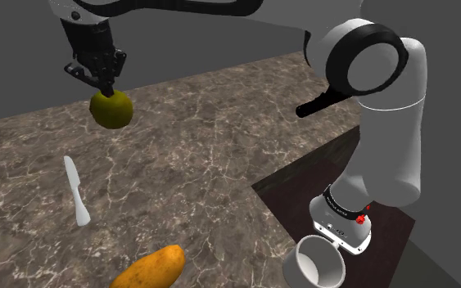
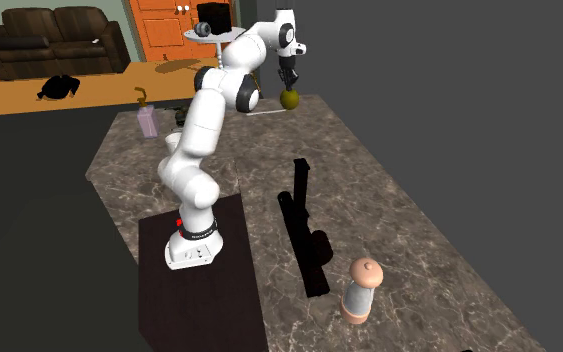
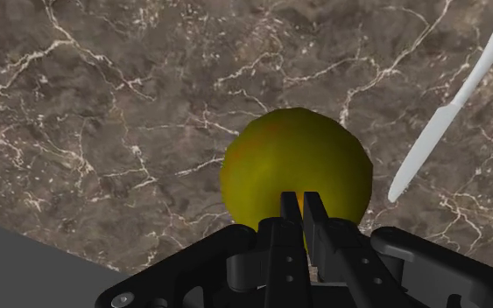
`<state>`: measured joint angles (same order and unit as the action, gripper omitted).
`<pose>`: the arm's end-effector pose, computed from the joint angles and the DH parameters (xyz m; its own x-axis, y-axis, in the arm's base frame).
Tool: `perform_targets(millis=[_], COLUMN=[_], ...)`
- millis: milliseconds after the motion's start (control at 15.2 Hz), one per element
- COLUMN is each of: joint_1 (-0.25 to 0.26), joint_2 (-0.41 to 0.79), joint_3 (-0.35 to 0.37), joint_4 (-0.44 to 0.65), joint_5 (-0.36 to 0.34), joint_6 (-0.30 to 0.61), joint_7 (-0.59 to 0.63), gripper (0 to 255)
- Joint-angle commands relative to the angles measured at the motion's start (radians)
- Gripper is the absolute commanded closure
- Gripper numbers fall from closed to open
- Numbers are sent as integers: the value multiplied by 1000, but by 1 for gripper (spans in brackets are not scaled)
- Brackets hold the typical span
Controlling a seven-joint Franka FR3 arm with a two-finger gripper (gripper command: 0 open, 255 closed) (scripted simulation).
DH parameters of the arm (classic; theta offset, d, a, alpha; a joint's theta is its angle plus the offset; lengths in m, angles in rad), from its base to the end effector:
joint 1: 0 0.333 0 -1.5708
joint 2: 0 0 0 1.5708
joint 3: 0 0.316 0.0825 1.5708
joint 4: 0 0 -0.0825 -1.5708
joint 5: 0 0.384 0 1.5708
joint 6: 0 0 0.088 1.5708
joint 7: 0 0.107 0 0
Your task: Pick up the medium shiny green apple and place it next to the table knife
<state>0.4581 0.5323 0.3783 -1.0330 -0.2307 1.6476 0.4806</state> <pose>0.5446 0.4517 0.5650 0.9484 0.2938 0.1194 0.2976 -0.9546 -0.0149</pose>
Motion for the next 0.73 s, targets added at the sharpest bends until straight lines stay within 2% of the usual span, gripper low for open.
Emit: perform_targets(millis=[0,66,264,660], joint_1=[72,133,94,56], joint_2=[142,263,189,132], joint_3=[-12,-29,-21,-13], joint_4=[228,440,262,77], joint_5=[-41,-66,-49,-38], joint_6=[-86,-171,-72,51], joint_7=[10,2,18,34], gripper=[255,255,255,255])
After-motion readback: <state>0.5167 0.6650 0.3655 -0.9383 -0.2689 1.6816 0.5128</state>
